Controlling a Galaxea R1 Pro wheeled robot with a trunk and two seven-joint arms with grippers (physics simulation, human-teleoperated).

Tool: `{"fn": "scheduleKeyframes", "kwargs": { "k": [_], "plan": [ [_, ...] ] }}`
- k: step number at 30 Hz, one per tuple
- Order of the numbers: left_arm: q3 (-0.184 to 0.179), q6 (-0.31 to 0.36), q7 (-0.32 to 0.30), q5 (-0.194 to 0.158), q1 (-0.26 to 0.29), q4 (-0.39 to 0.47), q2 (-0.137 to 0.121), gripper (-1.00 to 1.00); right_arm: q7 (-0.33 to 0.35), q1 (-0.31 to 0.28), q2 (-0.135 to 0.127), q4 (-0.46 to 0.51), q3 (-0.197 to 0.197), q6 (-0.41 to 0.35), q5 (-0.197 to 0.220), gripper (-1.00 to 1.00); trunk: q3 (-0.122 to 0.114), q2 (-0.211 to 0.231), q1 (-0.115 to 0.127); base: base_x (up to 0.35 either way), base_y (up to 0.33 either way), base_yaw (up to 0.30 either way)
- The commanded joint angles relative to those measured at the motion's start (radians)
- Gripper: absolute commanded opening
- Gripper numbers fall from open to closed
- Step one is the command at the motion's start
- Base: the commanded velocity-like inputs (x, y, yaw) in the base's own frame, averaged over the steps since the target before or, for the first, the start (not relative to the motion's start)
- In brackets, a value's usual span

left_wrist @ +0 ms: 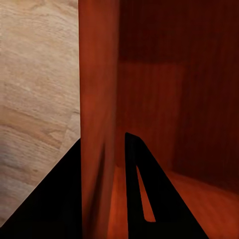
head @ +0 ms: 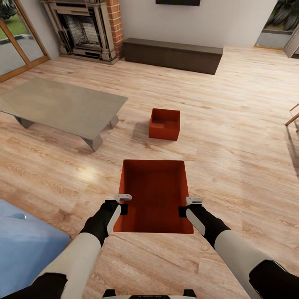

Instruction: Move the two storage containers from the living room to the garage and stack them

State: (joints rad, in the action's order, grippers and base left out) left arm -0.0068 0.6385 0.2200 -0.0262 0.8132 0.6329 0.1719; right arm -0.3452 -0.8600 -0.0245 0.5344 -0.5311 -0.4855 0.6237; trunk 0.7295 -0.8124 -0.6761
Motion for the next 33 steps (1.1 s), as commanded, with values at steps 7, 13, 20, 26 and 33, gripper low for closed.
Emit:
{"fn": "scheduleKeyframes", "kwargs": {
  "k": [7, 13, 20, 26, 33],
  "plan": [
    [-0.009, 0.055, 0.009, 0.017, 0.0, -0.041, -0.019, -1.0, -0.012, -0.002, -0.011, 0.004, -0.009, -0.005, -0.016, -1.0, -0.021, 0.048, 0.027, 0.0, 0.0, 0.0],
    [-0.009, 0.055, 0.009, 0.017, 0.0, -0.041, -0.019, -1.0, -0.013, -0.002, -0.011, 0.004, -0.009, -0.005, -0.016, -1.0, -0.04, 0.09, 0.05, 0.0, 0.0, 0.0],
    [-0.009, 0.056, 0.009, 0.017, 0.0, -0.041, -0.019, -1.0, -0.012, -0.002, -0.011, 0.004, -0.009, -0.005, -0.017, -1.0, -0.062, 0.139, 0.077, 0.0, 0.0, 0.0],
    [-0.009, 0.055, 0.009, 0.017, 0.0, -0.041, -0.019, -1.0, -0.012, -0.002, -0.011, 0.004, -0.009, -0.005, -0.018, -1.0, -0.081, 0.181, 0.1, 0.0, 0.0, 0.0],
    [-0.009, 0.055, 0.009, 0.017, 0.0, -0.041, -0.019, -1.0, -0.013, -0.002, -0.011, 0.004, -0.009, -0.005, -0.018, -1.0, -0.103, 0.23, 0.126, 0.0, 0.0, 0.0]
  ]
}}
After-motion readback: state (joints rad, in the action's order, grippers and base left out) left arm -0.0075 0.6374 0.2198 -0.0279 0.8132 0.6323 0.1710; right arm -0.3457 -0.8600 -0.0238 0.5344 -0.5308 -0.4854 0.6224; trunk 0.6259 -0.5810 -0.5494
